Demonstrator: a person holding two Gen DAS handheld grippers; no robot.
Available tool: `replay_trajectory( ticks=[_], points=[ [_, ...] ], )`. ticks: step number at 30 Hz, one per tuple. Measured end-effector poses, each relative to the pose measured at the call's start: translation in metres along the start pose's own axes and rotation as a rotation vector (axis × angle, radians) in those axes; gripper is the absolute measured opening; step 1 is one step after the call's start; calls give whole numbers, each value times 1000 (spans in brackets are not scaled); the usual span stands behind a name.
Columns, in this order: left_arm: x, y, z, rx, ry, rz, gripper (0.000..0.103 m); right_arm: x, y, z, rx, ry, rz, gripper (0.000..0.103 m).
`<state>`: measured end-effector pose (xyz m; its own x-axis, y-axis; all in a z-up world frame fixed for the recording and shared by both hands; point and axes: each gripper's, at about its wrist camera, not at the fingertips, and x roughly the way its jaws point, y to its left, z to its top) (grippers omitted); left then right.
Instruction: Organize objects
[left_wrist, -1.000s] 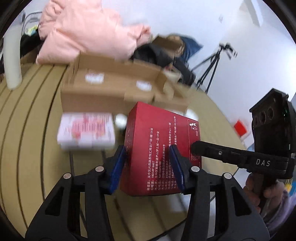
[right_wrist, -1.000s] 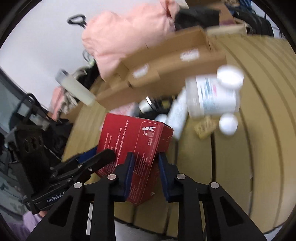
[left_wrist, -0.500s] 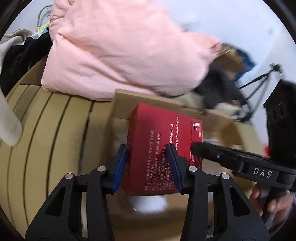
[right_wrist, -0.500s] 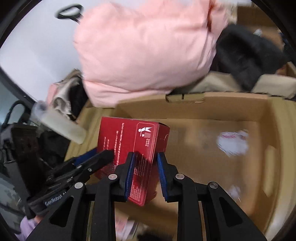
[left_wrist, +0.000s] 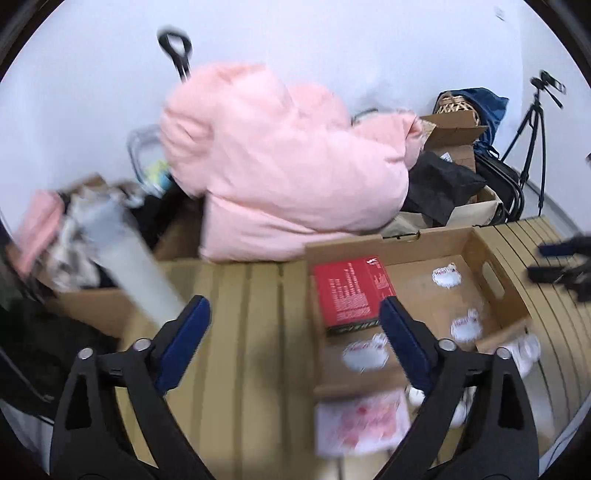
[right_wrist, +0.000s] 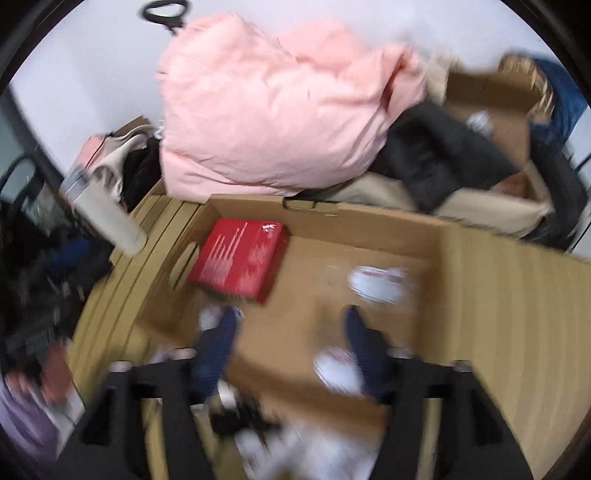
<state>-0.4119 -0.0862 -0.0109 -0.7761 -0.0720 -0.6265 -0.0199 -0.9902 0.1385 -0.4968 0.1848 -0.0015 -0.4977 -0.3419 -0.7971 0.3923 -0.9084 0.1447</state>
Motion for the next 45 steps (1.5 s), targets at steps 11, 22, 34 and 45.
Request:
replay_trajectory(
  ticks=[11, 22, 34, 45],
  points=[
    [-175, -14, -60, -14, -82, 109, 103, -180, 14, -108, 40, -169, -157, 81],
    [-235, -52, -210, -118, 85, -28, 103, -203, 117, -294, 8, -242, -151, 84],
    [-268, -85, -269, -169, 147, -131, 103, -213, 145, -381, 267, -235, -79, 85],
    [-273, -86, -271, -147, 105, -178, 103, -209, 167, -399, 218, -196, 30, 84]
  ],
)
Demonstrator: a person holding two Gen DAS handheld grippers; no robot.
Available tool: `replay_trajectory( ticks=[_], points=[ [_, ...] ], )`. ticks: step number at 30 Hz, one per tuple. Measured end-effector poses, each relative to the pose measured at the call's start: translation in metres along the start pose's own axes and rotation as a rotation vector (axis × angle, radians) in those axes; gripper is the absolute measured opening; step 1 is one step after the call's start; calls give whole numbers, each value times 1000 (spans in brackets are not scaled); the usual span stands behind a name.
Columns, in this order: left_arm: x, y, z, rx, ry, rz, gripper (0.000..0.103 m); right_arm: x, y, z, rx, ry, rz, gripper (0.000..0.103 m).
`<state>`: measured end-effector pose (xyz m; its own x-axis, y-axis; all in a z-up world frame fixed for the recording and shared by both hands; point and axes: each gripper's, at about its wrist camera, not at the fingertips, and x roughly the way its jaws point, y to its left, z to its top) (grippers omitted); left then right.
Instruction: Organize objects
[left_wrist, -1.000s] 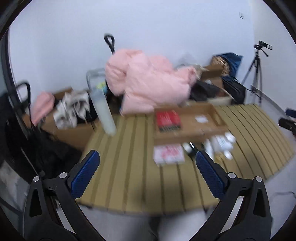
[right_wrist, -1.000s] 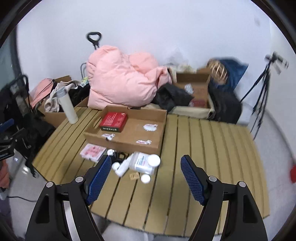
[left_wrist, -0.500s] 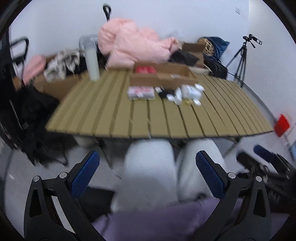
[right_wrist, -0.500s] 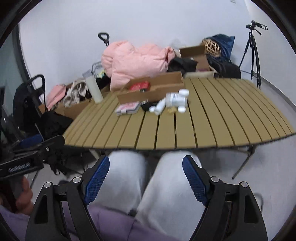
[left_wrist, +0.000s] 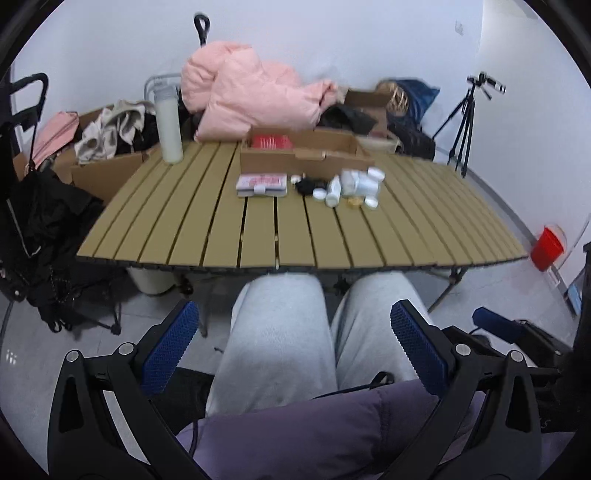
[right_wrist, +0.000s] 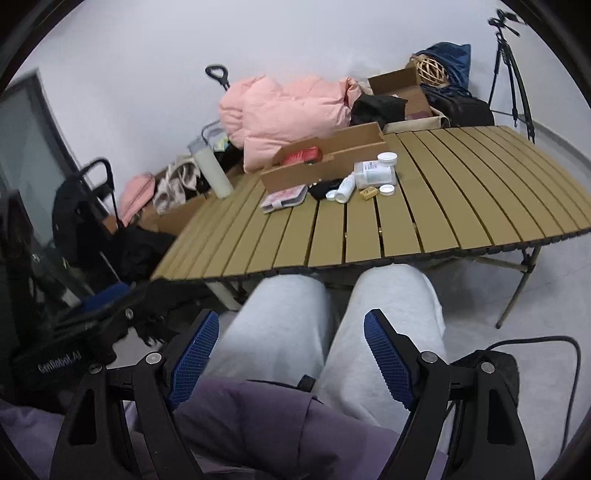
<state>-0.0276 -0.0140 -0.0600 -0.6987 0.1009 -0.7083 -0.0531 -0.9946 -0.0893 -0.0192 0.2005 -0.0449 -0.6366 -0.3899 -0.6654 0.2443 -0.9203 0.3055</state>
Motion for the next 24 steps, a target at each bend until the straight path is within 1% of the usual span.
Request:
replay_trajectory(
  ticks=[2, 3, 5, 7, 9, 11, 12, 13, 15, 16, 17, 18, 19, 20, 21, 22, 23, 24],
  points=[
    [12, 5, 2, -6, 41, 23, 103, 6, -1, 0, -1, 27, -22, 85],
    [16, 7, 3, -10, 44, 35, 103, 8, -2, 2, -4, 30, -59, 85],
    [26, 12, 9, 5, 45, 62, 103, 13, -5, 9, -19, 20, -103, 85],
    [38, 18, 19, 29, 31, 92, 103, 28, -4, 22, -59, 42, -108, 84],
    [53, 29, 33, 39, 28, 93, 103, 49, -3, 37, -110, 55, -125, 84],
    [72, 44, 49, 45, 29, 63, 103, 74, -4, 58, -127, 70, -108, 84],
    [92, 56, 64, 54, 45, 12, 103, 87, -3, 67, -144, 79, -99, 84],
    [109, 66, 76, 59, 60, -9, 103, 101, -2, 76, -164, 86, -94, 84],
    [137, 77, 95, 80, 56, -14, 103, 140, -2, 101, -189, 86, -82, 84],
    [160, 86, 111, 102, 41, -22, 103, 155, -3, 111, -189, 92, -66, 84],
    [171, 89, 117, 117, 35, -29, 103, 182, -4, 127, -185, 107, -33, 84],
    [191, 95, 129, 130, 30, -37, 103, 200, -4, 137, -176, 115, -8, 84],
    [208, 98, 136, 139, 42, -57, 102, 216, -4, 146, -161, 122, 10, 84],
    [233, 104, 148, 134, 77, -73, 101, 239, -4, 157, -141, 133, 33, 80],
    [245, 107, 153, 125, 91, -77, 99, 257, -3, 165, -132, 144, 38, 76],
    [259, 112, 159, 112, 101, -98, 93, 272, -3, 171, -125, 155, 28, 66],
    [273, 118, 166, 86, 101, -129, 92, 293, -3, 180, -104, 170, 37, 60],
    [282, 124, 171, 67, 100, -171, 92, 305, -4, 185, -84, 179, 51, 60]
  ],
)
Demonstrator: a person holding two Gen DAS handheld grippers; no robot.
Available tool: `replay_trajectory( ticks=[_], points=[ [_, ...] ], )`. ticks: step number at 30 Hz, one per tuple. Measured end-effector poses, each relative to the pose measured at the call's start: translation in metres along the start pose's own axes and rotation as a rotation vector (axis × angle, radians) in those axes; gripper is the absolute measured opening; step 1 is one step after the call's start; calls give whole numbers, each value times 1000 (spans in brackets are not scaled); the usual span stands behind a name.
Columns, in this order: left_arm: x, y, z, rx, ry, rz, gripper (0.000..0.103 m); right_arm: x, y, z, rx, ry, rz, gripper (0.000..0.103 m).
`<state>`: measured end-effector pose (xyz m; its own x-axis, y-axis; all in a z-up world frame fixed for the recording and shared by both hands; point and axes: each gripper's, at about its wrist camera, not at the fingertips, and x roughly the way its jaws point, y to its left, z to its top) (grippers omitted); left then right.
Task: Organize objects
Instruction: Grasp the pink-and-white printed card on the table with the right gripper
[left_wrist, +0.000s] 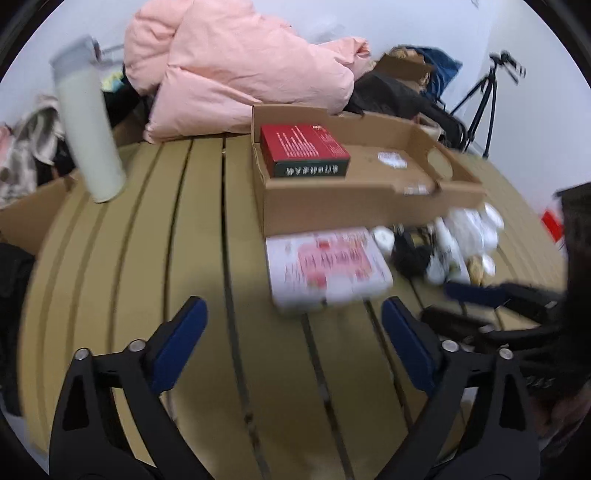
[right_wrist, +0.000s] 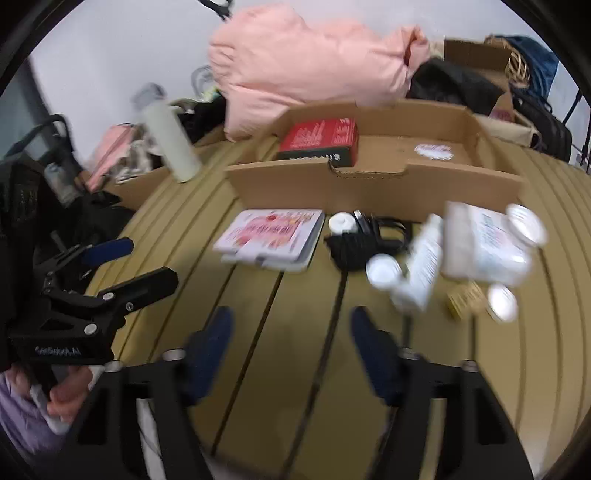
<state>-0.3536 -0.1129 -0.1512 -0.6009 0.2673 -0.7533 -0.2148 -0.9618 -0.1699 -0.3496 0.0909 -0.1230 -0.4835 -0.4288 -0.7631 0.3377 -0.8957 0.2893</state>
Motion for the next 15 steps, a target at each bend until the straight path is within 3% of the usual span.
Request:
replay_trajectory(
  ticks=[3, 5, 6, 7, 9, 10, 11, 12, 15],
  points=[
    [23, 16, 10, -71, 13, -65, 88, 29, -7, 21, 74, 9, 43, 57],
    [39, 28, 13, -126, 37, -85, 81, 45, -7, 32, 80, 8, 15, 55],
    [45, 33, 13, -143, 46, -98, 72, 50, -6, 36, 77, 11, 15, 54],
    [51, 34, 11, -147, 64, -102, 64, 56, -5, 39, 74, 11, 21, 52],
    [59, 32, 7, -136, 95, -99, 57, 62, -3, 43, 59, 11, 8, 52],
    [57, 25, 4, -98, 69, -78, 50, 66, 0, 45, 42, 16, -10, 51],
    [56, 23, 3, -88, 82, -100, 45, 69, 0, 44, 34, 23, -24, 44],
    [55, 22, 2, -93, 81, -117, 33, 73, -1, 44, 42, 35, -23, 41],
    [47, 14, -1, -110, 91, -105, 29, 69, -9, 42, 94, 40, -1, 33]
  ],
)
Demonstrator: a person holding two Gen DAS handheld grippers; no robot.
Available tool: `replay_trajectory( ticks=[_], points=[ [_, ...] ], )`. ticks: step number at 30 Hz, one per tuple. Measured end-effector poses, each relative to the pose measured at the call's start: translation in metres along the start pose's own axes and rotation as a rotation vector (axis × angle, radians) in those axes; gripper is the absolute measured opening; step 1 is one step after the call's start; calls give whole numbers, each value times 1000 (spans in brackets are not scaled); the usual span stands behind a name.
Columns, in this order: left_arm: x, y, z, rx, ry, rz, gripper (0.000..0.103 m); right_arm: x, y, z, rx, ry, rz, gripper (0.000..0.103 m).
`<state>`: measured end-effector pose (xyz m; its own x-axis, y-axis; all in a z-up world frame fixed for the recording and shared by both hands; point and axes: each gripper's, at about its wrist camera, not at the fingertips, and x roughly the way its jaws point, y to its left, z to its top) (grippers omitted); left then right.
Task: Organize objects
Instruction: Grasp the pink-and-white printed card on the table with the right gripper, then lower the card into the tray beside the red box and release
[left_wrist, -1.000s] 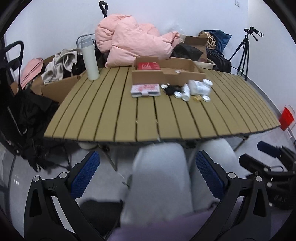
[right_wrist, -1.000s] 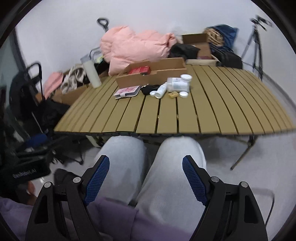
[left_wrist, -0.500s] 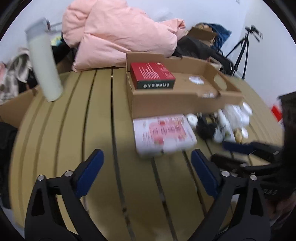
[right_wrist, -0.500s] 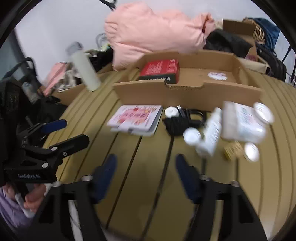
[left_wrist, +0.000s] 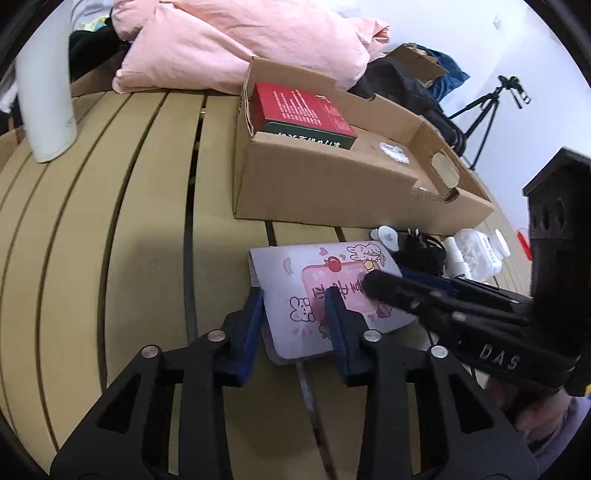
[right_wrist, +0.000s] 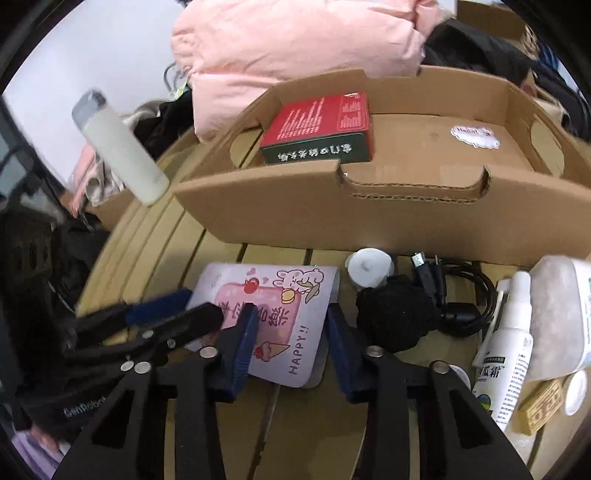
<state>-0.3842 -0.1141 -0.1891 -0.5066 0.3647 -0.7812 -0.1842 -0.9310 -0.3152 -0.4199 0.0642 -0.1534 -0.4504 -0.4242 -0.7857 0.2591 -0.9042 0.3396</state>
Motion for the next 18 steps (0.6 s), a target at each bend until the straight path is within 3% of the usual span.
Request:
replay_trajectory(
  ticks=[2, 7, 11, 15, 18],
  points=[
    [-11, -10, -9, -12, 13, 11, 26, -12, 0, -4, 9, 3, -6, 23],
    [-66, -48, -44, -5, -56, -37, 22, -66, 5, -27, 9, -10, 0, 22],
    [-94, -81, -52, 25, -110, -58, 21, -123, 3, -53, 37, -67, 10, 22],
    [-106, -101, -26, 56, -148, -88, 20, -159, 2, -50, 27, -133, -7, 21],
    [-103, -110, 7, 94, -159, -69, 20, -173, 0, -26, 19, -174, -18, 21]
  ],
)
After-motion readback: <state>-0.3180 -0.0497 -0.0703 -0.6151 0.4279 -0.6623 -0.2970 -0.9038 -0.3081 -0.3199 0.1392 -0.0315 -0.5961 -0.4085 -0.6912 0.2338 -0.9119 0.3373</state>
